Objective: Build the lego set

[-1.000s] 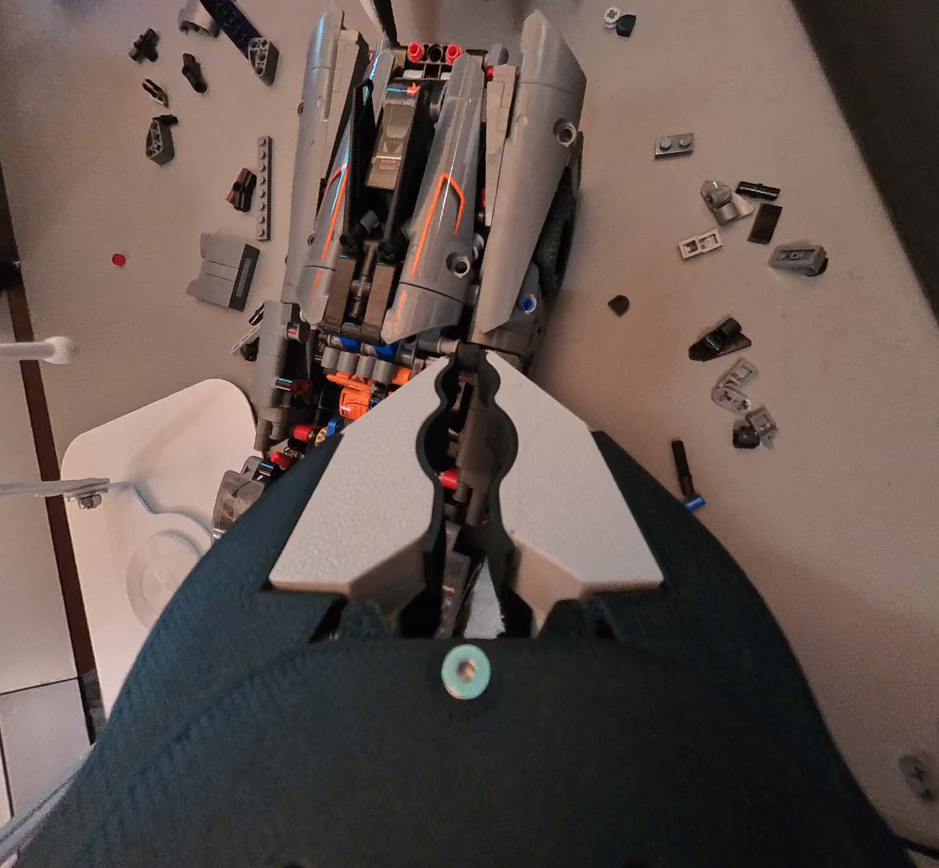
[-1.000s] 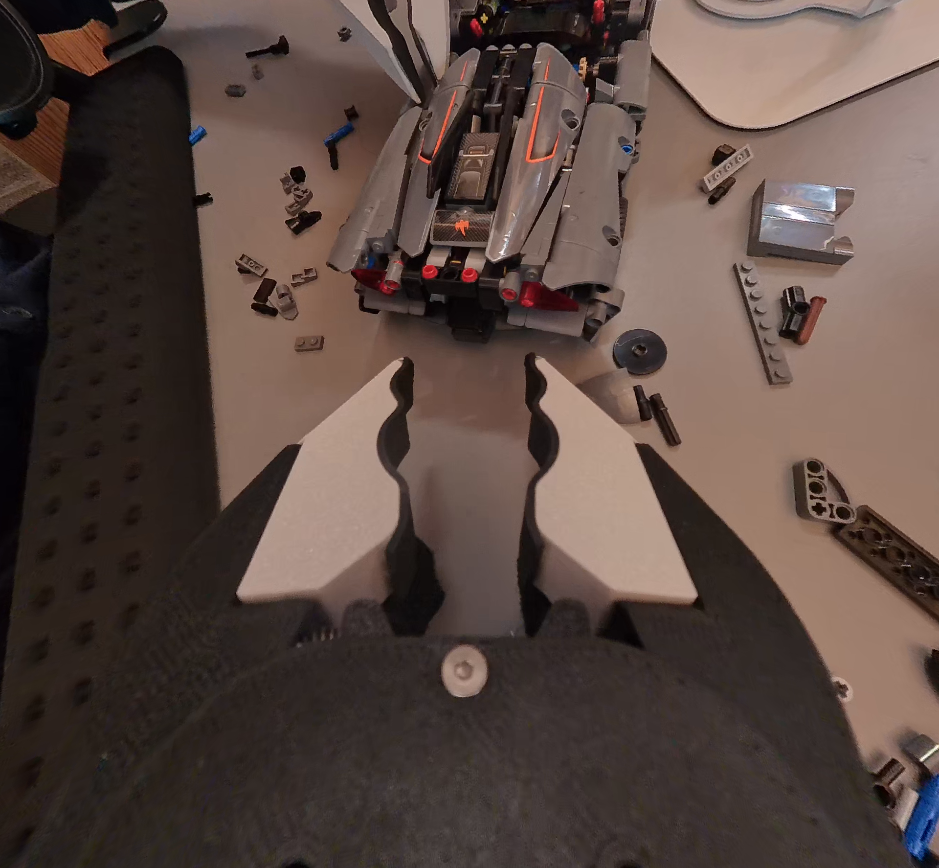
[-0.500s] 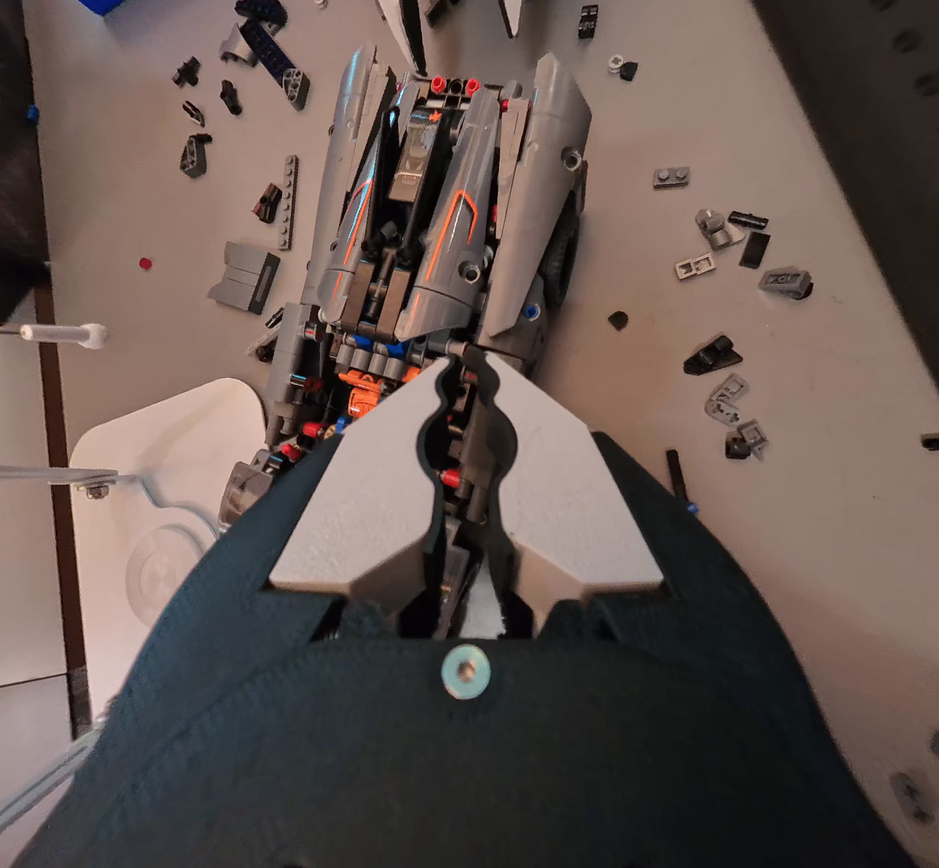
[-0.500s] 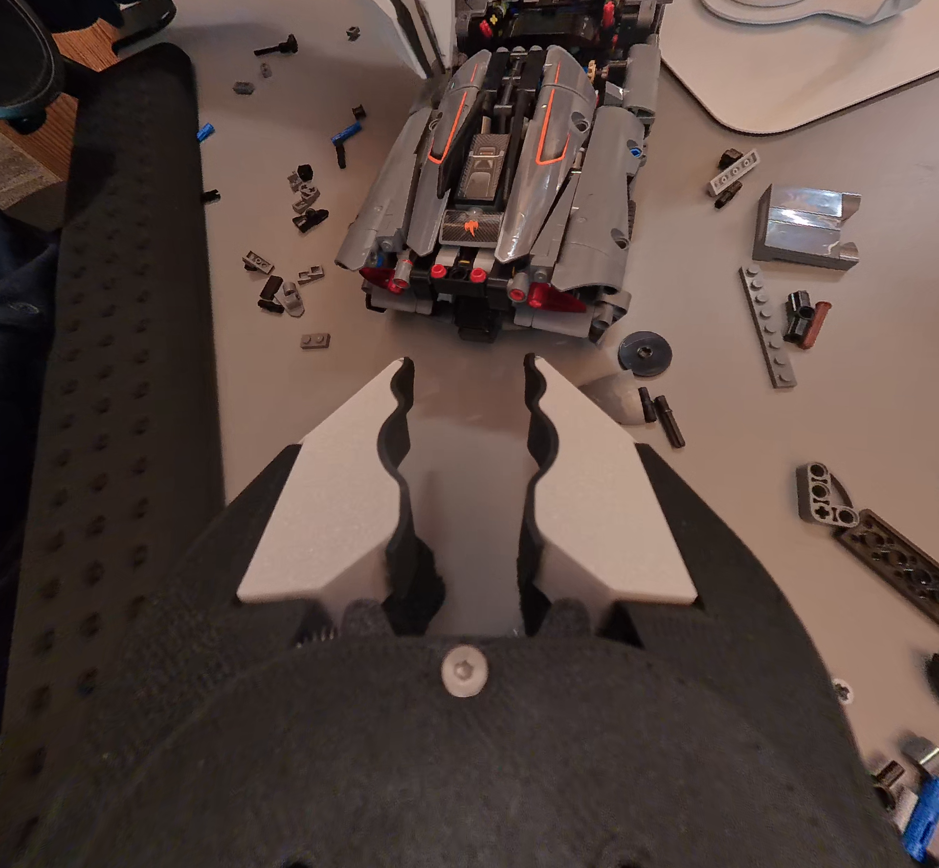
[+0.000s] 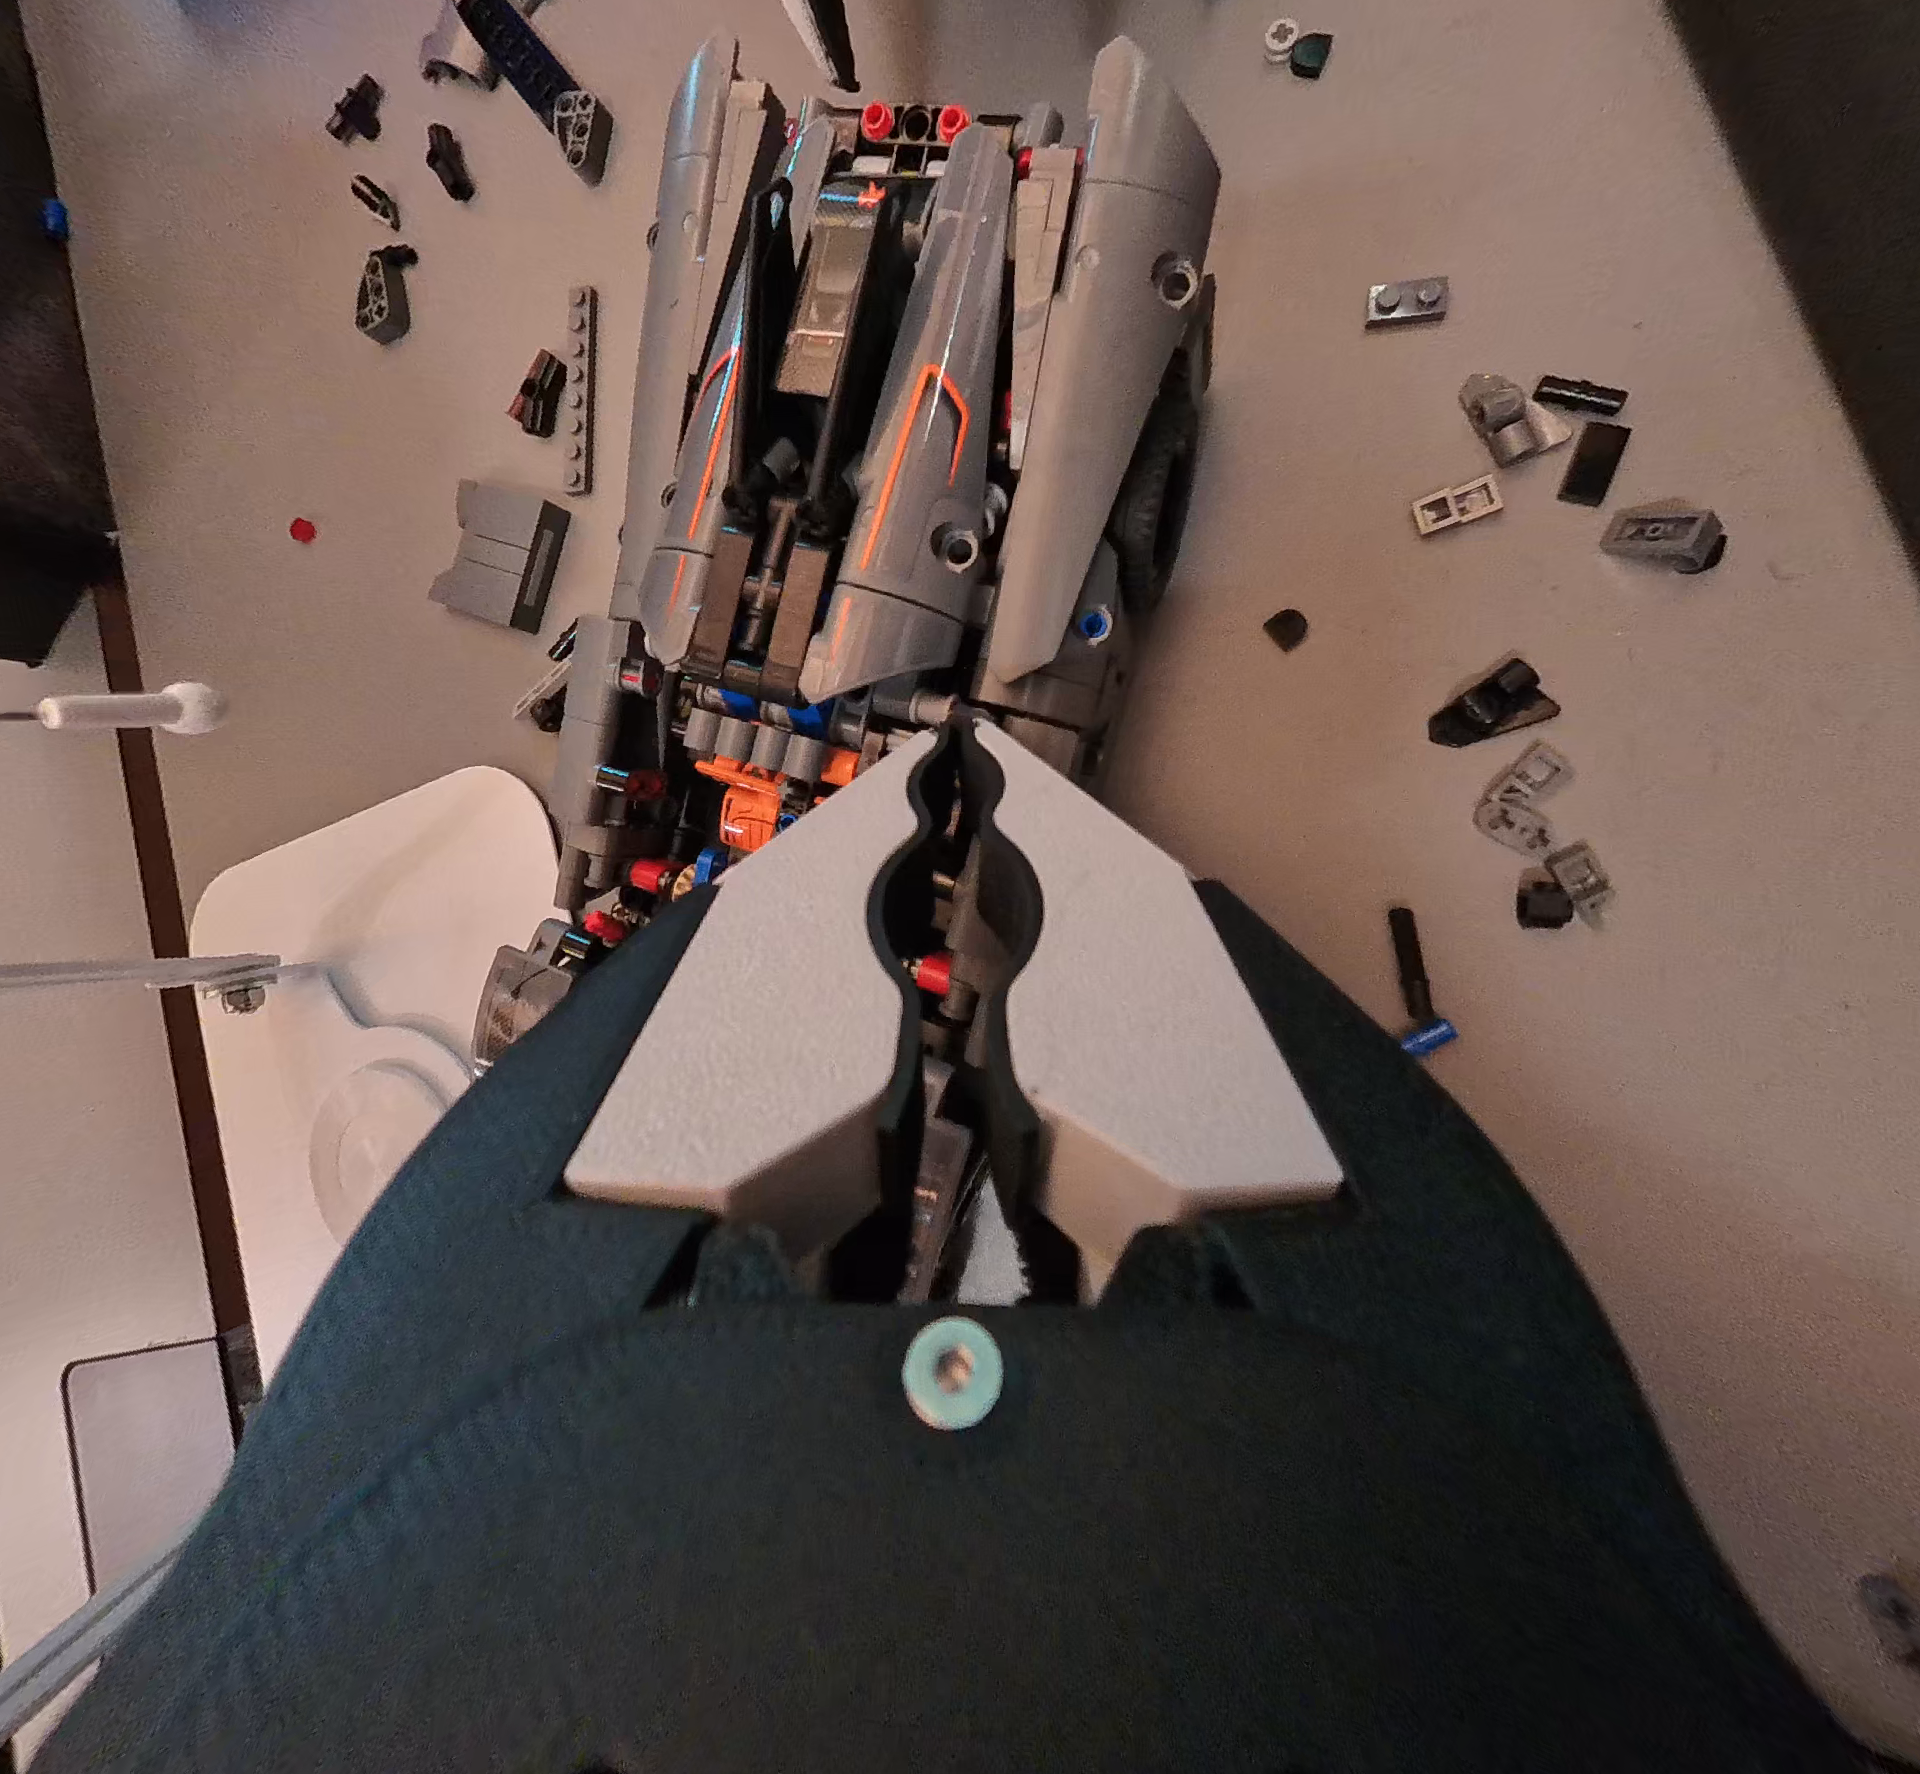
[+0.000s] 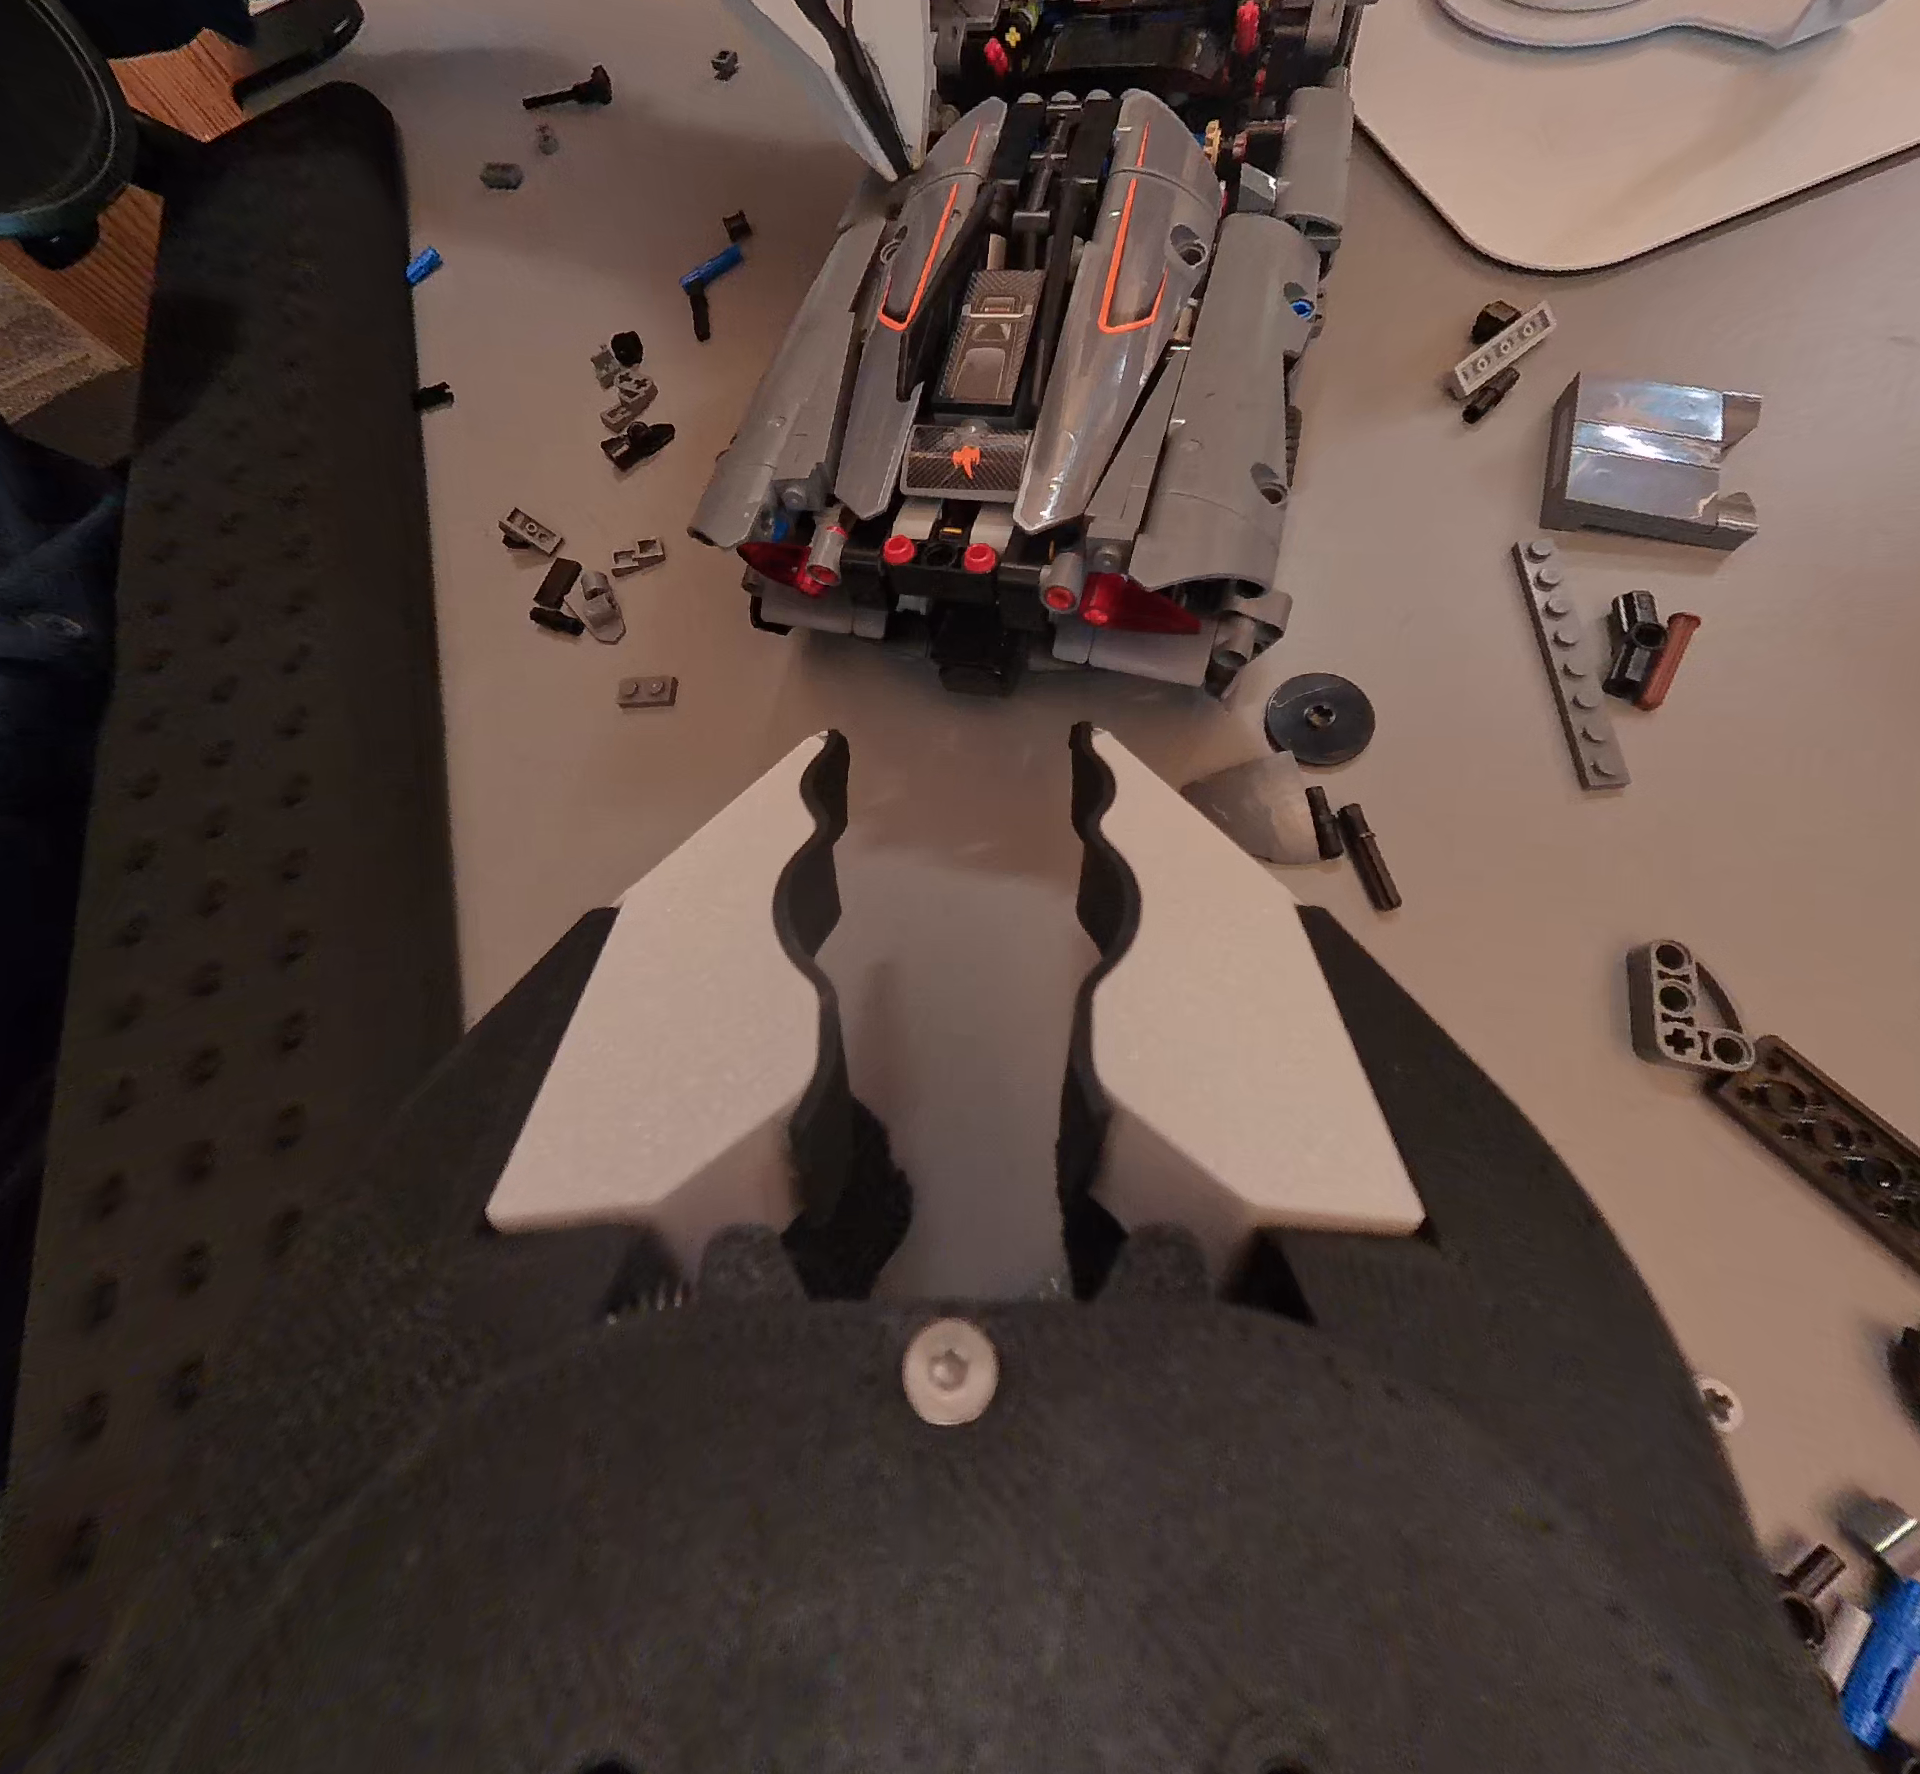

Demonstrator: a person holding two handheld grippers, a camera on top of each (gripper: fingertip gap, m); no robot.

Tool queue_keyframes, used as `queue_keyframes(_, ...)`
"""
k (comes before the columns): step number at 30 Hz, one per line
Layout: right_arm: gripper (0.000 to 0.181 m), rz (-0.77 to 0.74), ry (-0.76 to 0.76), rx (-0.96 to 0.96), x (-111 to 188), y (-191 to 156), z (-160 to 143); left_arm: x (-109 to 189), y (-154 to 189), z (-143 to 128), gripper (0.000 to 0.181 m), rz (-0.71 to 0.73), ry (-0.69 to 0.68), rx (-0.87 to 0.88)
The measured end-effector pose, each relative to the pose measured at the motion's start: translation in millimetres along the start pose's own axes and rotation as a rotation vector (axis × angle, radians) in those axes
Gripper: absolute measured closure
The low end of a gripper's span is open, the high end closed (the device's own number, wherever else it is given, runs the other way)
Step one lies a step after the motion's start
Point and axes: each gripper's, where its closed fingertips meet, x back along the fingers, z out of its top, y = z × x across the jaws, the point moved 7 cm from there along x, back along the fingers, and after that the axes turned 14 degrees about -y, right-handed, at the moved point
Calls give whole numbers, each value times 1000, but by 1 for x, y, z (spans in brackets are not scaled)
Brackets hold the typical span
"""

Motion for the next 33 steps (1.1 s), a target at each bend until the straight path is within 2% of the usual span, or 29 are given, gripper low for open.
queue_keyframes(12,140,0,2,2,1,0,0,-1,7,8,181,72,-91,-63)
queue_keyframes(21,140,1,8,5,2,-1,0,-2,7,9,181,67,-107,-57)
queue_keyframes(33,140,14,15,4,3,-1,-1,-4,13,13,181,127,-129,-136)
